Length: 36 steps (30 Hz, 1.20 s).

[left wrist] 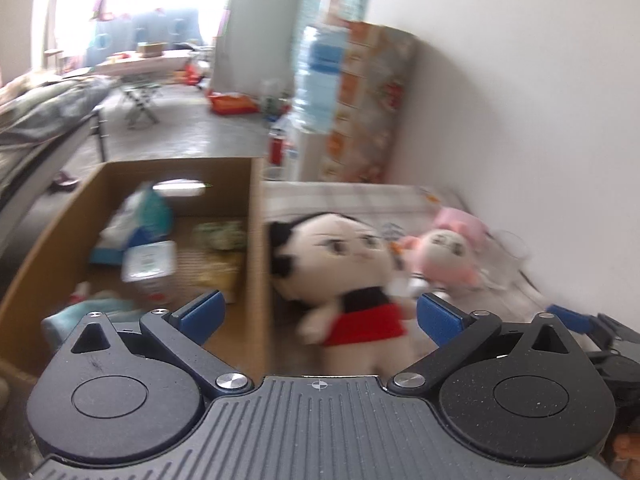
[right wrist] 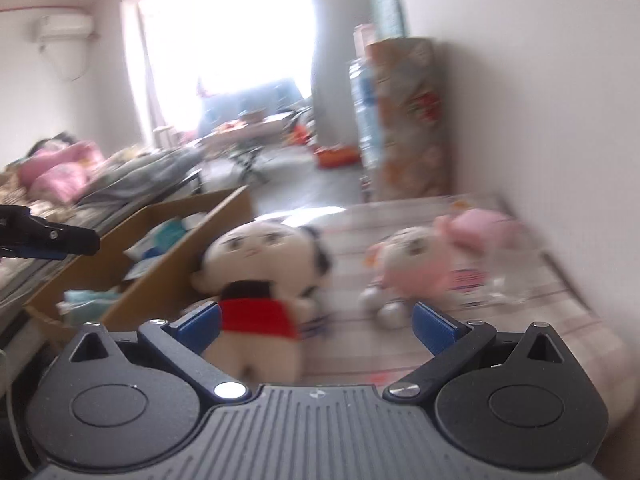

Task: Organize soft objects
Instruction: 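Move both grippers back to the table and grasp the pink-white plush with the left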

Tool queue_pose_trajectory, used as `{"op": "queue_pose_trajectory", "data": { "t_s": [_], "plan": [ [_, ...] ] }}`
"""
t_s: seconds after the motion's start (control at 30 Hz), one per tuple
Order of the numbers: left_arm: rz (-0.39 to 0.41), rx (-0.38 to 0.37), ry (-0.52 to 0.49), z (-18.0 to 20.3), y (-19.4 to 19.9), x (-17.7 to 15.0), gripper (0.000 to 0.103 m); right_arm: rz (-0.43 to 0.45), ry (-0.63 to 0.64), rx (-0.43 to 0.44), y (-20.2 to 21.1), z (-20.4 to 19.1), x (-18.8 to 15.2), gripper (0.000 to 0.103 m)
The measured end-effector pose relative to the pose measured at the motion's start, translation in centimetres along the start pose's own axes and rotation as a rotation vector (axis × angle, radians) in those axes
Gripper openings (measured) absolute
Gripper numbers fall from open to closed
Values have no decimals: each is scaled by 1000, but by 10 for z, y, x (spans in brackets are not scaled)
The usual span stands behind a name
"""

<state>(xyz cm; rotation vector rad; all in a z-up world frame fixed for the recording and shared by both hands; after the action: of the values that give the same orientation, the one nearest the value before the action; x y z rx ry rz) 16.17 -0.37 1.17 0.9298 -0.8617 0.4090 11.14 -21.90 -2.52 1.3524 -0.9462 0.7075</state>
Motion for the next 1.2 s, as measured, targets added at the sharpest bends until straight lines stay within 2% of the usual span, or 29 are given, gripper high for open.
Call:
{"op": "queue_pose_trajectory", "data": {
  "t_s": [0.17, 0.3, 0.5, 0.63, 0.87, 1.07, 1.13, 1.2],
  "plan": [
    [-75, -82, -62, 42, -41, 8, 103, -3, -88, -24, -10, 40, -9, 103],
    [-177, -163, -90, 69, -84, 12, 103, -14, -122, -49, -20, 61, -17, 103],
    [-274, -199, -121, 98, -150, 17, 103, -9, -151, -80, -38, 91, -24, 103],
    [-323, -183, -101, 102, -196, 22, 103, -16, -191, -61, -48, 106, -28, 103],
    [-336, -108, -110, 100, -260, 35, 103, -44, -249, -27, -62, 123, -39, 103],
    [-439, -54, -199, 108, -308, 23, 103, -59, -300, -24, -70, 139, -46, 103],
    [-459, -44, -193, 107, -319, 19, 103, -61, -311, -24, -71, 142, -48, 103],
    [-466, -70, -164, 106, -327, 16, 103, -65, -317, -24, -72, 144, -49, 103]
  ]
}}
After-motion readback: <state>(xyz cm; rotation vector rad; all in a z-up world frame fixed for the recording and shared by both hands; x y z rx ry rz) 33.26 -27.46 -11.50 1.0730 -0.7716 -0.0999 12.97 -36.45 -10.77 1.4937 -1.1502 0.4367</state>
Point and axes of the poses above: each gripper's, at about its wrist camera, not at the fingertips, and y roughly against the way its jaws point, z to its right, x to its top, the point moved 7 cm from there along -y, roughly the way its jaws point, and after that the axes turned 15 degrees about -x, right-handed, at the moved point
